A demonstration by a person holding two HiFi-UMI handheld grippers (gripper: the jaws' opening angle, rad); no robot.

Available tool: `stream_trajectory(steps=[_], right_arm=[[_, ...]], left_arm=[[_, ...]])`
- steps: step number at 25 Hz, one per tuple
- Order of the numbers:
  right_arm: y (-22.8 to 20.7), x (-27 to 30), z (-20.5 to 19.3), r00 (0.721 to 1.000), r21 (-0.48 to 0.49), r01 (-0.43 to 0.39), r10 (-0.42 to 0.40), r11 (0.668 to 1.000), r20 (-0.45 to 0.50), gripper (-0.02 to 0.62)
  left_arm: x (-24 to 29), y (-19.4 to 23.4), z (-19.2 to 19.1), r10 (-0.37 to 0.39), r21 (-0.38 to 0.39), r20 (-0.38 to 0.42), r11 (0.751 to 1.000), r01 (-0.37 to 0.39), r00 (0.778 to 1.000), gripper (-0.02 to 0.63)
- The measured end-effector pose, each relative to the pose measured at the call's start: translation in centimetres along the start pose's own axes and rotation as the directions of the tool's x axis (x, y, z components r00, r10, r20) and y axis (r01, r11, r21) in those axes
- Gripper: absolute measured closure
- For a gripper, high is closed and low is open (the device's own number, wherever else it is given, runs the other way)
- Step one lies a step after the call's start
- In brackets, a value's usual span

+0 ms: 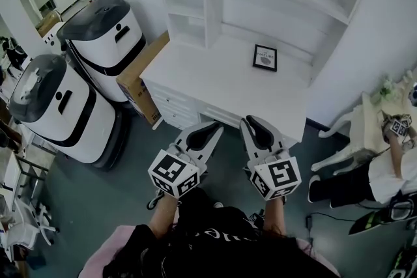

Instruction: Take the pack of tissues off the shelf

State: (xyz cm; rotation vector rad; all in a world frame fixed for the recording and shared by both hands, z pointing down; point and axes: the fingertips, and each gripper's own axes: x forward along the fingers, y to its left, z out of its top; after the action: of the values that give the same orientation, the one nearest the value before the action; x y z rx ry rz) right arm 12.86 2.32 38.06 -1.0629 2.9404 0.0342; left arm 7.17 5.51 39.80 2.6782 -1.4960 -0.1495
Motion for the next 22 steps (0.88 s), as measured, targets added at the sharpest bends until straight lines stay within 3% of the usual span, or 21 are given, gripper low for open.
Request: stream_trajectory(steps=[7, 12, 22], right_arm=[[-2.0, 2.4, -0.5, 1.000, 0.014, 0.012, -0.012, 1.000, -0.003, 0.518], [-3.9, 5.6, -1.0, 0.999, 0.013, 0.037, -0.037, 0.999, -0.006, 0.518], [-7.7, 17.3, -0.4, 0.993, 0.017, 0.115, -0.115, 0.993, -0.006, 0.518]], left_arm=[[2.1, 2.2, 0.1, -0.009, 0.004, -0.002, 1.000, 0.009, 1.000, 0.565], [4.5, 4.7, -0.1, -0.057, 0.011, -0.003, 0.998, 0.057, 0.998, 0.565], [9.9, 15.8, 2.1, -0.145, 0.017, 0.007, 0.989, 0.145, 0.989, 0.565]])
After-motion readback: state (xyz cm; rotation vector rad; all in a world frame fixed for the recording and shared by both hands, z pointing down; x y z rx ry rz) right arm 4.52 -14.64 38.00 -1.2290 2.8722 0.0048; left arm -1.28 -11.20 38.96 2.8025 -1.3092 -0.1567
